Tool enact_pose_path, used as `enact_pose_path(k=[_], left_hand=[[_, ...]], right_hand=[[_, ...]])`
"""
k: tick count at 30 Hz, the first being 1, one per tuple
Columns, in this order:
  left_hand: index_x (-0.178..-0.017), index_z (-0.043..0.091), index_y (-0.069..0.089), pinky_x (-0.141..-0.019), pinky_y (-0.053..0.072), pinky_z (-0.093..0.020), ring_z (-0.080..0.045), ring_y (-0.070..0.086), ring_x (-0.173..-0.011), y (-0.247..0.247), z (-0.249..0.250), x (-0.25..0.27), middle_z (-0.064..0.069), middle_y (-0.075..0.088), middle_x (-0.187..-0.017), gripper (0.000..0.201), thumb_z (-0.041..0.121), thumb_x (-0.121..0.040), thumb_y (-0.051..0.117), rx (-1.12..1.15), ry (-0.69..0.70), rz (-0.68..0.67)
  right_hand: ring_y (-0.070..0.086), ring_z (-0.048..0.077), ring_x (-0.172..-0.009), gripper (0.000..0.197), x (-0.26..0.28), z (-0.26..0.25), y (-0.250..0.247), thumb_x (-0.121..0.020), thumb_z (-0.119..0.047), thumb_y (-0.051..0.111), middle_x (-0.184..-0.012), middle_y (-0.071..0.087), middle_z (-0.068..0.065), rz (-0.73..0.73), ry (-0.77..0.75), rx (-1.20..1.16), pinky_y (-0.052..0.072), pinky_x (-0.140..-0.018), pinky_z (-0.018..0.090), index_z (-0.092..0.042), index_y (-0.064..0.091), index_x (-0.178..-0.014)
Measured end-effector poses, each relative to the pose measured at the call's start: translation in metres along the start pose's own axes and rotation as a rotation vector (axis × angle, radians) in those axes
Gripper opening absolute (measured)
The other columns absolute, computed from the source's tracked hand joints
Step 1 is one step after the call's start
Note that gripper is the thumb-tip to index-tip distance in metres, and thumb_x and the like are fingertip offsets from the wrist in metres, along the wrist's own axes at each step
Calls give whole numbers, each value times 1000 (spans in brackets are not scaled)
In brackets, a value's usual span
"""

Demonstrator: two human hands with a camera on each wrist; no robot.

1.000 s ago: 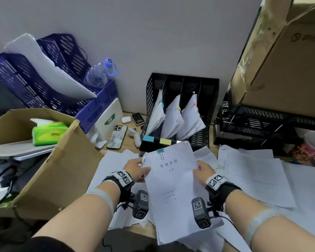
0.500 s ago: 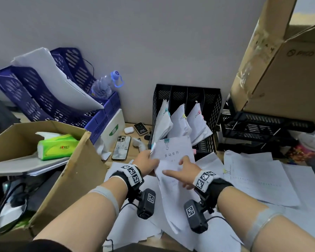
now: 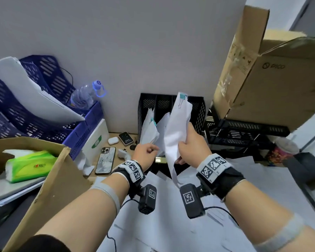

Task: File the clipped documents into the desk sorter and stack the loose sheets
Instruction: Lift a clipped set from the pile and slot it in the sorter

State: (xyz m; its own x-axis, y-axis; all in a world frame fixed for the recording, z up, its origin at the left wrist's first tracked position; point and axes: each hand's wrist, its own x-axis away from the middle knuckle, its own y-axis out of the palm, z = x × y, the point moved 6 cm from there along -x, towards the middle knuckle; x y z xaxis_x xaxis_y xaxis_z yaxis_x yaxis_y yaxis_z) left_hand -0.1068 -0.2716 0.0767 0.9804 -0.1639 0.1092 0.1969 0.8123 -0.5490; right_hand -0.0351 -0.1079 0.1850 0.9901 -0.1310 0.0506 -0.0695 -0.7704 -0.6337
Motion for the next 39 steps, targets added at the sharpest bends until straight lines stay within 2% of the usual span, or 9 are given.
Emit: enact_pose_path(k=[5,8,12,16,24,30,35,37,39], left_hand=[[-131,33,61,-113,31,-26,-27,43,-136,21,-24,-28,-11,33,-150,47,15,-88,53,-304,-115,-120],[-138,34,50,-118,29,-35,-36,25,-147,30,-26,-44,-17,16,-159,52,16,-89,51,-425,-126,-195],[-146,25,36,-114,35,-41,-39,27,-145,28,-19,-58,-14,31,-152,58,14,-91,50,-469,-96,-163],[-133,4,48,-108,40,-37,-36,47,-128,9,-22,-63,-19,47,-141,42,9,-91,48,-386,-173,-67],[-148,13,38,-104,38,-32,-33,49,-128,-21,-27,-58,-14,41,-148,54,3,-95,42,-217,-208,20],[-152,19,32,-113,34,-34,-30,42,-138,-26,-25,-53,-10,37,-155,61,11,-94,48,-179,-171,8],[-153,20,32,-113,32,-31,-29,43,-138,-28,-21,-52,-12,39,-154,63,10,-93,48,-181,-132,-25],[-153,20,33,-113,31,-29,-28,42,-139,-30,-22,-52,-11,38,-155,62,12,-94,49,-190,-139,-31],[-153,22,31,-112,30,-26,-26,41,-141,-31,-24,-53,-8,35,-157,62,13,-95,50,-188,-149,-29]], right_hand=[[69,15,-72,64,-32,-6,-26,-88,-7,45,-106,67,-6,43,-63,-112,53,-52,19,-34,32,-144],[68,21,-82,55,-54,-2,-27,-82,-9,51,-110,67,-6,35,-47,-266,61,-73,42,-29,46,-133],[63,20,-57,41,-76,0,-26,-79,-3,53,-100,69,7,-19,-34,-400,50,-50,28,-15,56,-118],[66,26,-80,48,-100,5,-15,-76,-13,51,-108,69,0,-68,-9,-276,51,-62,33,-25,52,-122],[69,32,-83,44,-119,4,11,-81,-11,45,-105,66,0,-127,17,-147,60,-71,52,-33,47,-119],[70,31,-82,51,-138,-5,37,-84,-19,45,-108,66,2,-13,27,-176,62,-66,46,-30,43,-134],[70,40,-70,18,-154,0,79,-87,-18,44,-65,69,16,-144,146,-54,60,-70,54,-10,51,-72],[72,38,-63,22,-158,-2,87,-91,-11,40,-46,64,9,-134,172,-246,61,-68,53,-10,48,-71],[74,34,-62,23,-162,-2,91,-94,-11,38,-53,67,11,-74,155,-370,61,-69,52,-14,51,-75]])
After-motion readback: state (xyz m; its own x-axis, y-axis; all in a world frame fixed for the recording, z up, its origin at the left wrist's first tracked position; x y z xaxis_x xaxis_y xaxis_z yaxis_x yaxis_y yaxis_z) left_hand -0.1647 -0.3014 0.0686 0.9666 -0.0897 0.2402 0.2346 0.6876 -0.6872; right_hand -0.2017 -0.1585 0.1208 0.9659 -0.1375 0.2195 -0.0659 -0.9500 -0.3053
